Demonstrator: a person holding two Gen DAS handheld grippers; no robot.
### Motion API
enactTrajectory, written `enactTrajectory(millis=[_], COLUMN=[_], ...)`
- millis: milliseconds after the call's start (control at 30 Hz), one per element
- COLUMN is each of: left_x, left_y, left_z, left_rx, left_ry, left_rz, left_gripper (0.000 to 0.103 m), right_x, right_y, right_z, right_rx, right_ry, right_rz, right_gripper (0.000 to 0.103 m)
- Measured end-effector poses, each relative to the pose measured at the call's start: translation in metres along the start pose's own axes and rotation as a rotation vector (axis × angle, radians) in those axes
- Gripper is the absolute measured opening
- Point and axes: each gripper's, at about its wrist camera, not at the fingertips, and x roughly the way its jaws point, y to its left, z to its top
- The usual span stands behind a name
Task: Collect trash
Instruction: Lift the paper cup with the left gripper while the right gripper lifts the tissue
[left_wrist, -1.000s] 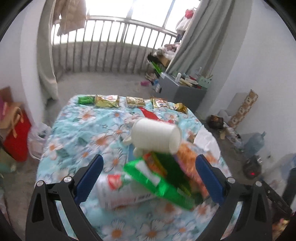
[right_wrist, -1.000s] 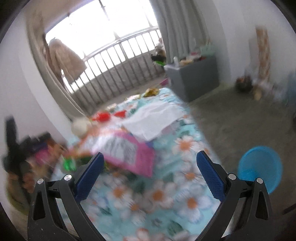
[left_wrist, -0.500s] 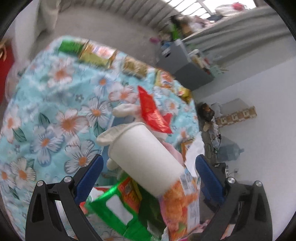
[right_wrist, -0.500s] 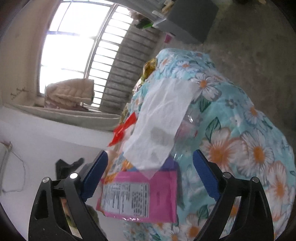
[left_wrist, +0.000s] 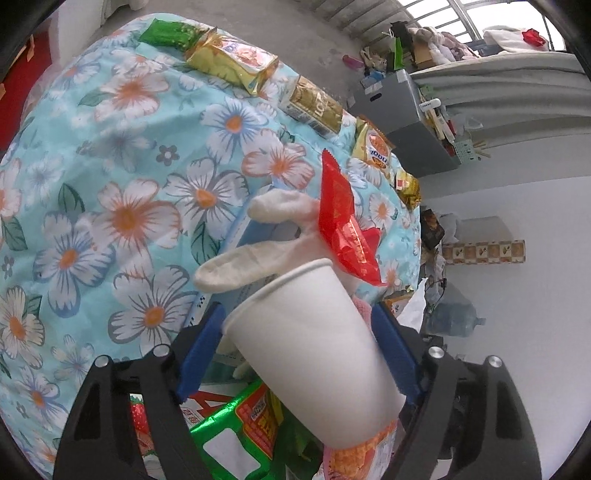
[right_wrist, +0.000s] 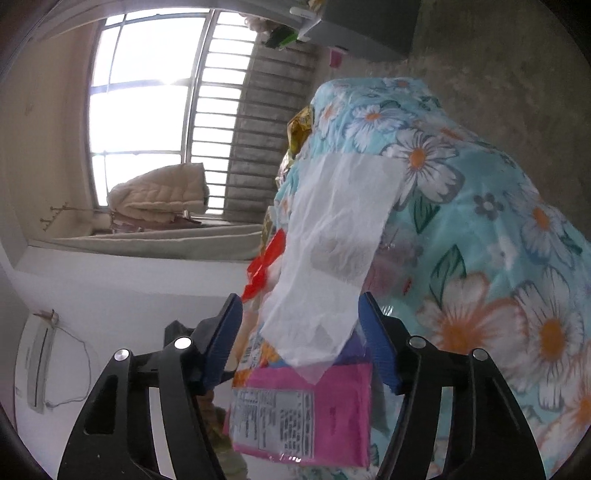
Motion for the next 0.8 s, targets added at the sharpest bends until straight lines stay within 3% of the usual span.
enactTrajectory(millis=[100, 267, 433, 567, 800], left_x=[-0.004, -0.017, -0.031, -0.046, -0.074], left_y=[0.001, 0.001, -0.002, -0.004, -0.003], left_z=[0.000, -0.006, -0.012, -0.017, -0.024], left_rx=[0.003, 0.024, 0.061, 0.089, 0.121], left_ry=[-0.017, -0.053, -0.096, -0.132, -0.206], left_rz=[-0.012, -0.041, -0.081, -0.131, -0.204], left_gripper=[0.078, 0.077, 0.076, 0.076, 0.076], right_x=[0.012, 0.027, 0.028, 0.030, 0.023], right_y=[-0.007, -0.013, -0.008, 0.004, 0.037], right_z=[0.009, 0.012, 0.012, 0.012, 0.012], right_rx=[0.019, 0.040, 0.023, -0.008, -0.082], right_ry=[0.008, 0.038, 0.028, 0.025, 0.000], right_rz=[-0.017, -0.022, -0.016, 0.016, 0.055], right_gripper=[0.053, 0.028, 0.010, 0.003, 0.001])
